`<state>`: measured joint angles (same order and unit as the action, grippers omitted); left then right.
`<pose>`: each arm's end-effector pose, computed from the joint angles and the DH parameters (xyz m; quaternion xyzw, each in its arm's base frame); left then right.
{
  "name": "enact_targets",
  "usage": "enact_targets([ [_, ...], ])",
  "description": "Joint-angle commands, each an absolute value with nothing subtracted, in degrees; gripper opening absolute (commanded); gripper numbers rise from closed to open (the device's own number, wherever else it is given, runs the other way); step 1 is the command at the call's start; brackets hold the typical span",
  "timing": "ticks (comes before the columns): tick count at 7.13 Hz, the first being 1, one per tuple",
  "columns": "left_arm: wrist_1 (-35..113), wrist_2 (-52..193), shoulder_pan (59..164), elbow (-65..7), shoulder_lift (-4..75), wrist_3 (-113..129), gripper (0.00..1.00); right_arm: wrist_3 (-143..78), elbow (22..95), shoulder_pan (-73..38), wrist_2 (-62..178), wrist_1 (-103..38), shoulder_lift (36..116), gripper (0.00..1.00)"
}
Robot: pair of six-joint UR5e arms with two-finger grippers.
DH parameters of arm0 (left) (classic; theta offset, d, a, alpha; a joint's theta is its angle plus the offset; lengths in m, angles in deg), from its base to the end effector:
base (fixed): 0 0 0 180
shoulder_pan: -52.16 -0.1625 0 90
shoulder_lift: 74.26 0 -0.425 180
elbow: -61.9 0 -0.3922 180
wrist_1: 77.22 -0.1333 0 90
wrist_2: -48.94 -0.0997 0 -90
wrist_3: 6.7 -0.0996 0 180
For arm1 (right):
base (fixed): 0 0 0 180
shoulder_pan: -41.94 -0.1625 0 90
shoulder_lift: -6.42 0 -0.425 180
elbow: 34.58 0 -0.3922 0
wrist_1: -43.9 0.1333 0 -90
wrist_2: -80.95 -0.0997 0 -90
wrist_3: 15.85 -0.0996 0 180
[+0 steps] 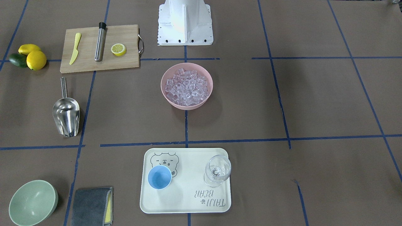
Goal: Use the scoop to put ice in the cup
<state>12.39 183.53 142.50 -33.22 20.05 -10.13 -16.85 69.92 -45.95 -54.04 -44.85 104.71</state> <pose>-0.0665 -0.5281 0.5764 0.0853 0.3756 0.0548 0.9212 0.0468 -0.4386 0.5975 0.0497 -0.3833 -0.0338 0.9217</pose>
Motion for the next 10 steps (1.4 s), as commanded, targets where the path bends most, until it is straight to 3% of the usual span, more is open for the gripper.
enact_targets([
  [1,13.47,183.85,142.43,-34.85,23.55,-10.13,1.00,-16.03,70.01,-45.95,-53.88,-44.34,103.72,1.00],
  [5,31.12,183.77,134.10,-34.87,24.79,-9.95,1.00,-17.69,70.71,-43.94,-54.40,-41.88,103.37,1.00],
  [9,58.77,183.15,115.86,-35.21,24.96,-10.31,1.00,-17.87,72.47,-42.08,-54.32,-41.88,101.96,1.00],
  [10,59.53,183.15,111.45,-34.52,27.92,-10.22,1.00,-17.96,72.56,-41.91,-54.32,-41.79,101.96,1.00],
])
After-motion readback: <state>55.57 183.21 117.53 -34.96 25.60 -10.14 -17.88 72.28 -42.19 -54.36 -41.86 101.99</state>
